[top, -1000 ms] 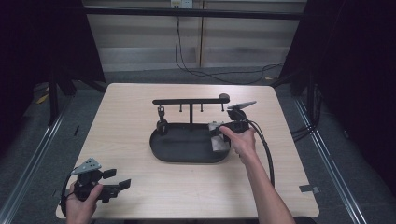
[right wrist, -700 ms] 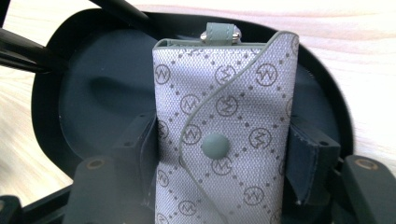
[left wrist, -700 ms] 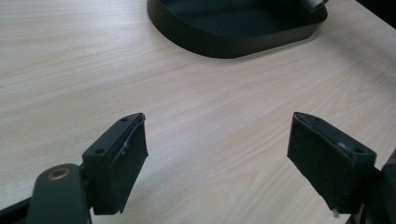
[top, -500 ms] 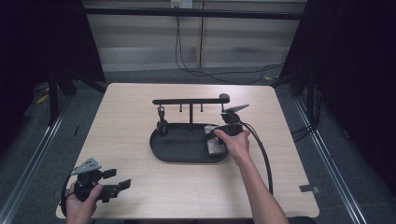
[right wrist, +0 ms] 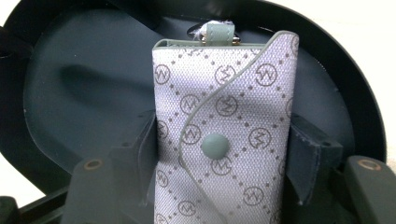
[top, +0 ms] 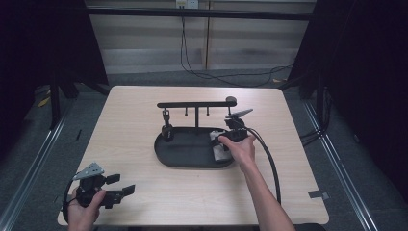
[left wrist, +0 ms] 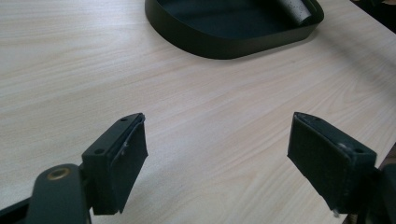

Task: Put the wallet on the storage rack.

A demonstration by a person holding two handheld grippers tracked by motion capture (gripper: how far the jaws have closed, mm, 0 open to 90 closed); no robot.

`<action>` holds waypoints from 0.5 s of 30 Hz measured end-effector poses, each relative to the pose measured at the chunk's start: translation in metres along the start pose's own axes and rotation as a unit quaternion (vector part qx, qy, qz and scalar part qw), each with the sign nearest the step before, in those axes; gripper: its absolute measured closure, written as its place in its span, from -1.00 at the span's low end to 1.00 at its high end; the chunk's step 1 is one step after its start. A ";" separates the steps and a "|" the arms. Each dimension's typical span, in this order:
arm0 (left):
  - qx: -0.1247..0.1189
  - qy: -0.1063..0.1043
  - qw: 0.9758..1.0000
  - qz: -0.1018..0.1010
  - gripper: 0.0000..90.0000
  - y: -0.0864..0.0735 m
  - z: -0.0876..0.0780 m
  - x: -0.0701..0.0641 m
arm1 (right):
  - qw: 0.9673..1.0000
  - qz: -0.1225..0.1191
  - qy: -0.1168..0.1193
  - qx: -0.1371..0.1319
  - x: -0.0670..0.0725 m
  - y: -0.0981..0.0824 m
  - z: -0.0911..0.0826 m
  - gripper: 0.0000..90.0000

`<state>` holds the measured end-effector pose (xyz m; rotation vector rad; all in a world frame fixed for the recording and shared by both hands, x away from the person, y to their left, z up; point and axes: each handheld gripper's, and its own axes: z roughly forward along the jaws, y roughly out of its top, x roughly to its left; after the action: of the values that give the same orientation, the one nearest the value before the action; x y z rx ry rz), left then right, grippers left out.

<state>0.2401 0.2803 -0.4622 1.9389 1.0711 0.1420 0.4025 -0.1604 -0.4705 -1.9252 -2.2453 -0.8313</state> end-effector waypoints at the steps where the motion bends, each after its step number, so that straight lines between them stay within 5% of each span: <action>1: 0.000 0.000 1.000 0.000 -0.57 0.000 -0.001 0.000 | 1.000 -0.004 0.000 -0.002 0.000 0.000 0.001 -0.29; 15: -0.002 -0.001 1.000 -0.005 -0.57 0.000 -0.001 0.001 | 1.000 0.003 0.003 -0.012 -0.002 -0.001 0.000 -0.36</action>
<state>0.2401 0.2817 -0.4623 1.9301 1.0775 0.1356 0.4016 -0.1618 -0.4716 -1.9364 -2.2343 -0.8664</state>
